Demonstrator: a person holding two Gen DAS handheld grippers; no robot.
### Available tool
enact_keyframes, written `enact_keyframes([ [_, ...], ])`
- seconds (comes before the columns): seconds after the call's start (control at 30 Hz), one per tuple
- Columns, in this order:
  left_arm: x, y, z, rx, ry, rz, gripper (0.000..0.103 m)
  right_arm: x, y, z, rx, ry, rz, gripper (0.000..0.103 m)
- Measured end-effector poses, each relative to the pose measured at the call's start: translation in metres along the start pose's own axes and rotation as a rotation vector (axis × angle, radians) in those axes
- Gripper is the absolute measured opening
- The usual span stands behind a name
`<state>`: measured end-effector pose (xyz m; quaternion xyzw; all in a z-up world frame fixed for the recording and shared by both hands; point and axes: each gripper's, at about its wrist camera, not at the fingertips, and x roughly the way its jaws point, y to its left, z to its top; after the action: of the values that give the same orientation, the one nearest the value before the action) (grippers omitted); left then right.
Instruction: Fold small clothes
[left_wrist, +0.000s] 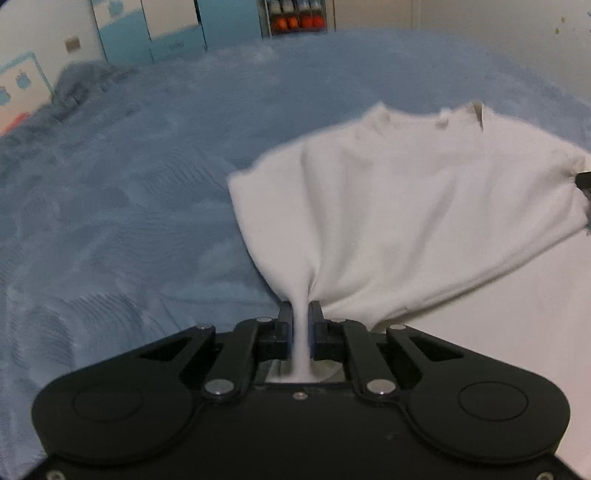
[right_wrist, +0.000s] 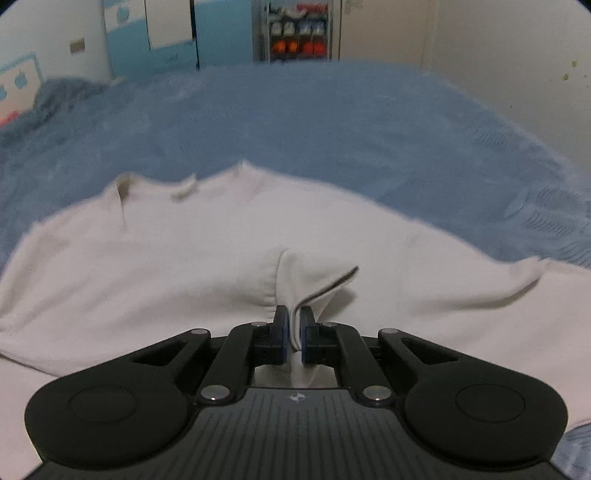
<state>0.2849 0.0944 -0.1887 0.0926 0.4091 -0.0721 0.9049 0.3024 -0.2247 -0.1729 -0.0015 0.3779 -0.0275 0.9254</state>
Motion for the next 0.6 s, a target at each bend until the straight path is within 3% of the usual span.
enact_keyframes([
  [0.1,-0.021,0.001,0.005,0.024,-0.039,-0.002,0.008,-0.024,-0.004,0.004,-0.004,-0.060,-0.063,0.005],
  [0.17,-0.026,0.001,0.005,0.038,-0.023,-0.003,0.005,-0.026,-0.007,0.004,-0.002,-0.062,-0.130,0.005],
  [0.23,-0.017,-0.002,-0.001,0.070,0.036,0.010,0.006,-0.011,-0.010,-0.001,-0.006,-0.018,-0.195,0.005],
  [0.3,-0.001,-0.001,-0.010,0.072,0.091,0.034,0.007,0.013,-0.013,-0.009,-0.017,0.073,-0.198,0.006],
  [0.37,0.008,0.004,-0.017,0.030,0.101,0.021,0.009,0.022,-0.009,-0.016,-0.065,0.082,-0.224,0.010],
  [0.43,0.007,0.005,-0.015,0.007,0.096,0.025,0.011,0.021,-0.001,-0.017,-0.123,0.070,-0.270,0.034],
  [0.47,0.006,0.005,-0.014,0.008,0.094,0.031,0.012,0.015,-0.002,-0.018,-0.131,0.060,-0.278,0.040],
  [0.57,-0.003,0.004,-0.007,0.021,0.081,0.051,0.026,-0.009,-0.030,-0.013,-0.054,0.028,-0.238,0.047],
  [0.6,-0.010,0.005,-0.004,0.019,0.068,0.046,0.036,-0.018,-0.046,-0.013,-0.020,0.022,-0.227,0.047],
])
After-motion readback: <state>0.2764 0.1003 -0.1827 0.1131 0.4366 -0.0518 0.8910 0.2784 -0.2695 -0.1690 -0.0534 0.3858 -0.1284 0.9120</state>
